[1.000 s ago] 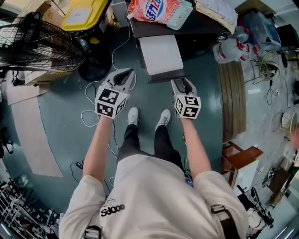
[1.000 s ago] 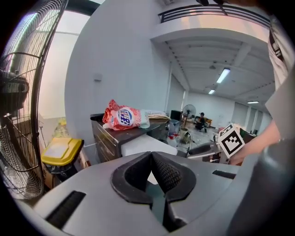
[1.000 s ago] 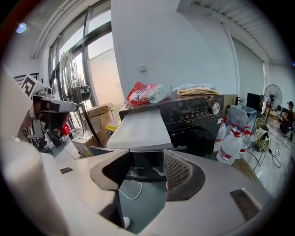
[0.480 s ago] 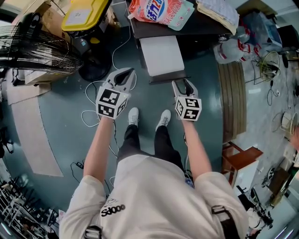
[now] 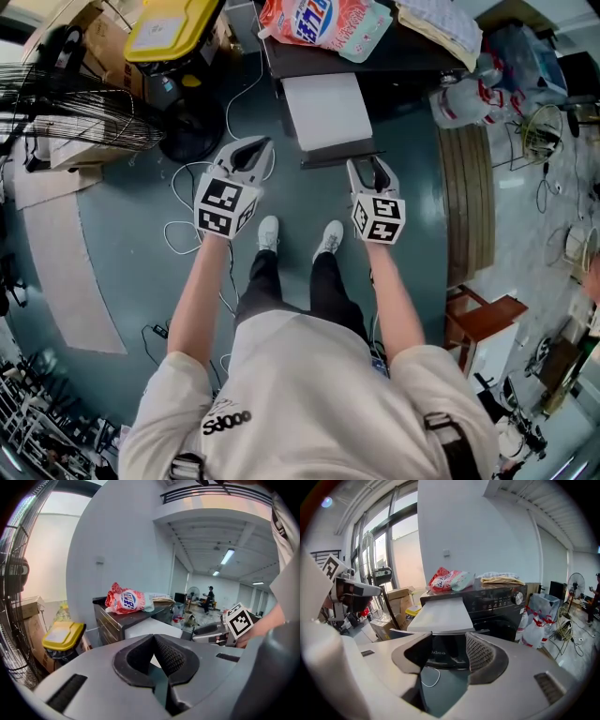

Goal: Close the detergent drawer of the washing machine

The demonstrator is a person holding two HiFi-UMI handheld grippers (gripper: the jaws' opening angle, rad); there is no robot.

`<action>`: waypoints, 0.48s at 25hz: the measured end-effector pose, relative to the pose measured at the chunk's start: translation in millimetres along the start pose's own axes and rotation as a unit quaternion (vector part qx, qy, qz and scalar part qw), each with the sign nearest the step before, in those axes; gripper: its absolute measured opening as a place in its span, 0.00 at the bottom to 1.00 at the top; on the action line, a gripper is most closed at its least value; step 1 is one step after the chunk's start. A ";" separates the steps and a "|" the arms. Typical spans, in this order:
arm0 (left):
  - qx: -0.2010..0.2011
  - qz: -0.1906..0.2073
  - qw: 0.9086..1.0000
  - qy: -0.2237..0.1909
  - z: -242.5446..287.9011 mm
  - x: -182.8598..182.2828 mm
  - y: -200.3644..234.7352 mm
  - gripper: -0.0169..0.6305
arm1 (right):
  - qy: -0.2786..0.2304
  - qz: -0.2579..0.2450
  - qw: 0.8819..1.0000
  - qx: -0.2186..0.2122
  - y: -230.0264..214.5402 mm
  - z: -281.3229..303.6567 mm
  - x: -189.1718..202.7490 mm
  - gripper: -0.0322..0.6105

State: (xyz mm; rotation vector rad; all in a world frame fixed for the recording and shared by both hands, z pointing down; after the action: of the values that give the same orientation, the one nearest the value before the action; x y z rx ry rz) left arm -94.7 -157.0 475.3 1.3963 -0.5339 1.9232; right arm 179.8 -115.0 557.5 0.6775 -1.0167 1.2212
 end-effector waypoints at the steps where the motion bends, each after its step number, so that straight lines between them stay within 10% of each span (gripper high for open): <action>1: 0.000 0.000 1.000 0.000 0.3 0.4 -0.2 0.05 | -0.003 0.001 1.000 -0.001 -0.8 3.7 -3.9 0.38; 12: -0.006 -0.002 1.000 0.003 -2.3 0.8 5.3 0.05 | 0.004 0.011 1.000 -0.005 -1.8 16.8 -12.0 0.38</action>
State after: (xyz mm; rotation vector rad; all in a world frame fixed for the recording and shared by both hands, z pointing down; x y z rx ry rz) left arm -100.2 -158.8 475.6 1.3828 -0.5394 1.9172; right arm 176.9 -135.1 554.0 0.6536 -1.0257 1.2363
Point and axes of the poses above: the fingertips, and each gripper's own axes: z forward along the fingers, y to its left, x out of its underside, the point moved 9 cm from there along -z, backward along the fingers, and after that the axes turned 7 degrees about -y, right-handed, at the moved point
